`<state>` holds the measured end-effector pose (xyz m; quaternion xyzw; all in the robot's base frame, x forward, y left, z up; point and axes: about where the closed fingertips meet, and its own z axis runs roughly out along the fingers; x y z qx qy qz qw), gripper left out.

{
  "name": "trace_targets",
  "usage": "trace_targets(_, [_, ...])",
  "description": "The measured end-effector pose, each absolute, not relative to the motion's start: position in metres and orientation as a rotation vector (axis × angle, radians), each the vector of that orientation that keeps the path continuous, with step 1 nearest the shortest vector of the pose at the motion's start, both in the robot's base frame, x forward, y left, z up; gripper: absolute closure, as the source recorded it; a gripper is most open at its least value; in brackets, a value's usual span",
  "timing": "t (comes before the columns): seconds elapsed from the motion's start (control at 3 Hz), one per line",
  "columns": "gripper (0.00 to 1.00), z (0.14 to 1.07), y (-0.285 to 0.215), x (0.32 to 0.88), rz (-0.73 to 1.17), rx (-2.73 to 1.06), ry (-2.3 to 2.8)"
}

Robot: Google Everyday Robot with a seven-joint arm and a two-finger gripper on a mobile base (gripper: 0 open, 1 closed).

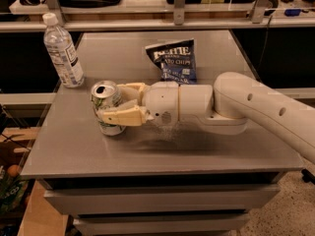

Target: Knock 7up can over

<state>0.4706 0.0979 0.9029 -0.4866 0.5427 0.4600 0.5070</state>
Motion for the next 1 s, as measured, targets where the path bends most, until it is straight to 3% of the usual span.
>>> trace_targets(0.33, [1.00, 0.908, 0.088, 0.473, 1.077, -1.262, 1.315])
trace_targets(1.0, [1.00, 0.931, 0.067, 0.471, 0.874, -1.719, 1.351])
